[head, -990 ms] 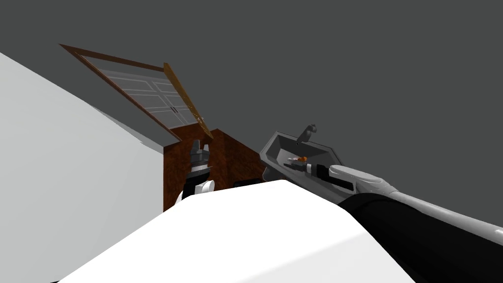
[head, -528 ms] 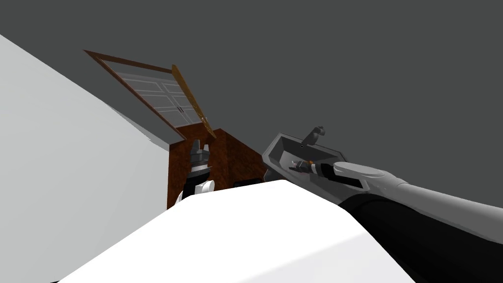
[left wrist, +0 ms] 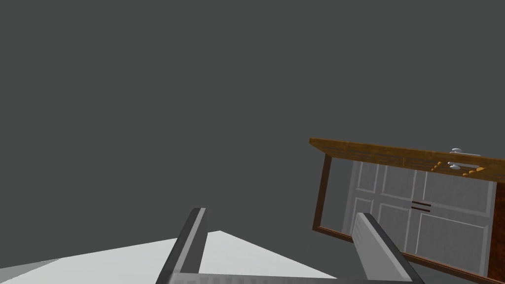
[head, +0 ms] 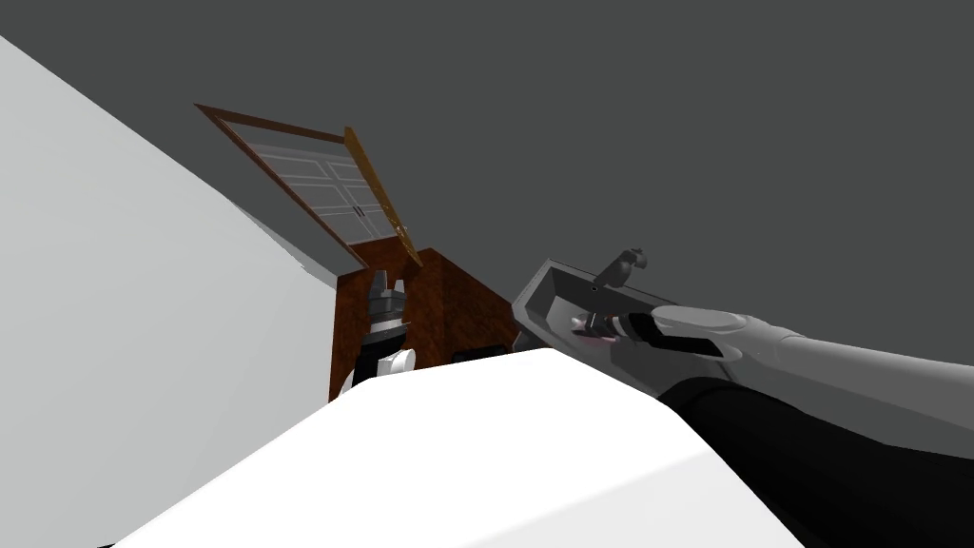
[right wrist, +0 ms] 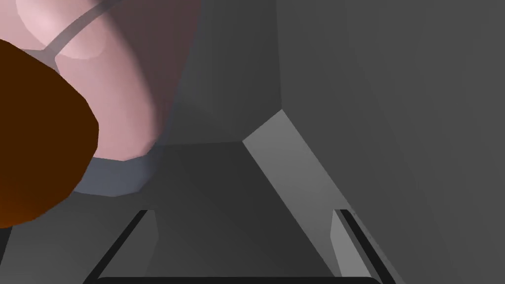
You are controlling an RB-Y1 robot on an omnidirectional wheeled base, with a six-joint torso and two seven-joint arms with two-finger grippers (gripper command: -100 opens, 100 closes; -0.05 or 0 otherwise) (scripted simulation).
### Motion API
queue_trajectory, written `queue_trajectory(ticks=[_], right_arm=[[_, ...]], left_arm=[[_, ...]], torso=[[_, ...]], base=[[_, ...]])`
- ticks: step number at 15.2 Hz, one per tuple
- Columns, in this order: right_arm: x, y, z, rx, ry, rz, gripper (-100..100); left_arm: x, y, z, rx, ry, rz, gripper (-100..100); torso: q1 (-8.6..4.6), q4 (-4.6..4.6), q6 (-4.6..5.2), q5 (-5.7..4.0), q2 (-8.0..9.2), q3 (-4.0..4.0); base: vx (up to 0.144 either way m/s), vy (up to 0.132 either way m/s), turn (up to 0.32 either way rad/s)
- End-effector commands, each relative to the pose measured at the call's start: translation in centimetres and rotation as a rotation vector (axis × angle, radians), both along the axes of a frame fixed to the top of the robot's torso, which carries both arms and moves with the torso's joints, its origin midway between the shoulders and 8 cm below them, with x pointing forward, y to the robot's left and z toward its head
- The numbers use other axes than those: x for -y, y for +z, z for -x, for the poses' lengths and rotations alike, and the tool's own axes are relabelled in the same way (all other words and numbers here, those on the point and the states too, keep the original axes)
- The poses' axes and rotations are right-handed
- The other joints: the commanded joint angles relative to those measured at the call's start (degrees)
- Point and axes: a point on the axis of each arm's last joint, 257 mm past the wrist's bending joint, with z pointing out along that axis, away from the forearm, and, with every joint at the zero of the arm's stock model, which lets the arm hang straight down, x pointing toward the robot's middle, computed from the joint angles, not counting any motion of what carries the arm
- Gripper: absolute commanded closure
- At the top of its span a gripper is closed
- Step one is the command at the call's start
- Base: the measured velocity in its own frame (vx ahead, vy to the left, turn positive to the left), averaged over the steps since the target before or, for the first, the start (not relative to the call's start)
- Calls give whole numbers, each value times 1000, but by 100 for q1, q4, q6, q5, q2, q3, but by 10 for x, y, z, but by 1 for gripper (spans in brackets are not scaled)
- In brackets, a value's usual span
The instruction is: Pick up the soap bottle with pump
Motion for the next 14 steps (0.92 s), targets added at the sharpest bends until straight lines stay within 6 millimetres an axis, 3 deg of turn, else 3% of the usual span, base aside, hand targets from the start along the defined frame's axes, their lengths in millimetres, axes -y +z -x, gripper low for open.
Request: queue_trajectory(ticks=[1,3,4,5,8,10,12,14], right_arm=[[20,-2,12,-54,35,66,-100],[20,0,9,-60,52,76,-100],[34,-1,17,-101,81,124,-100],[34,-1,16,-102,86,127,-100],[59,-1,32,-182,143,211,-100],[59,-1,30,-184,151,215,-100],[80,0,45,-260,207,283,-100],[80,0,44,-261,211,285,-100]], left_arm=[[0,0,0,0,0,0,0],[0,0,0,0,0,0,0],[0,0,0,0,0,0,0],[0,0,0,0,0,0,0],[0,0,0,0,0,0,0],[0,0,0,0,0,0,0],[0,0,0,0,0,0,0],[0,0,0,0,0,0,0]], torso=[[0,0,0,0,0,0],[-1,0,0,0,-1,0],[-1,1,2,0,3,1],[0,1,1,0,5,3],[1,2,1,0,6,4],[3,2,1,0,9,5],[2,3,1,0,12,7],[6,3,2,1,14,8]], base=[[38,5,96],[31,1,50],[23,4,63],[21,5,66],[21,7,64],[12,7,37],[8,13,64],[6,15,33]])
